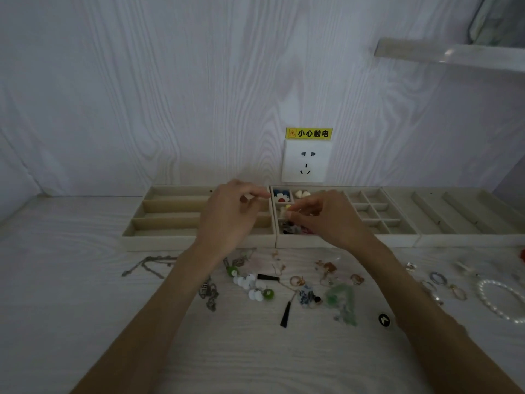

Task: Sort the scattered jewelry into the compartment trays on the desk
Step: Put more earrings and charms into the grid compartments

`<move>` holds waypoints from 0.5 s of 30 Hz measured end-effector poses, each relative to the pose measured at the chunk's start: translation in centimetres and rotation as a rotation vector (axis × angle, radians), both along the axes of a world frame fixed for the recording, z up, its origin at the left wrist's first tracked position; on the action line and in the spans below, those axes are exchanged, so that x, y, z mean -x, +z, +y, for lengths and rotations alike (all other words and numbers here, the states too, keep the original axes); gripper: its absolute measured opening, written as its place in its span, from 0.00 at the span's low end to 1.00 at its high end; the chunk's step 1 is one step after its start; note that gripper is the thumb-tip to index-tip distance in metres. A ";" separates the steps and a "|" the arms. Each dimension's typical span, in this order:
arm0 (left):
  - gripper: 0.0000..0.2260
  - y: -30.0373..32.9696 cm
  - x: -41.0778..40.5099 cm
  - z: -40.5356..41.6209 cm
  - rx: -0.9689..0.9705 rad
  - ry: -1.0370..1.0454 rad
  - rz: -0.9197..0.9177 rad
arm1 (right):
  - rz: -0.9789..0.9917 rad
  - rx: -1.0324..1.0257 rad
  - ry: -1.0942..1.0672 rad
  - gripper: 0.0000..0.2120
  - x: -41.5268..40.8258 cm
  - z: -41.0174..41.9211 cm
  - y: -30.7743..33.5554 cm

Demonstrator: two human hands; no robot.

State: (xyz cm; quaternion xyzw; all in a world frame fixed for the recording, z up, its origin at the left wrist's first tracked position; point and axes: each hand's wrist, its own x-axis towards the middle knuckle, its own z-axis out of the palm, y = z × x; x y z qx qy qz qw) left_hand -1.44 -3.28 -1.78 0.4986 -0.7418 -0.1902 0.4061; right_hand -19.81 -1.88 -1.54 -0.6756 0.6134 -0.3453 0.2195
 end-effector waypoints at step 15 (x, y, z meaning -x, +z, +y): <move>0.20 -1.1 0.6 0.7 0.086 -0.126 -0.441 | 0.497 0.230 0.030 0.24 0.8 0.6 -0.9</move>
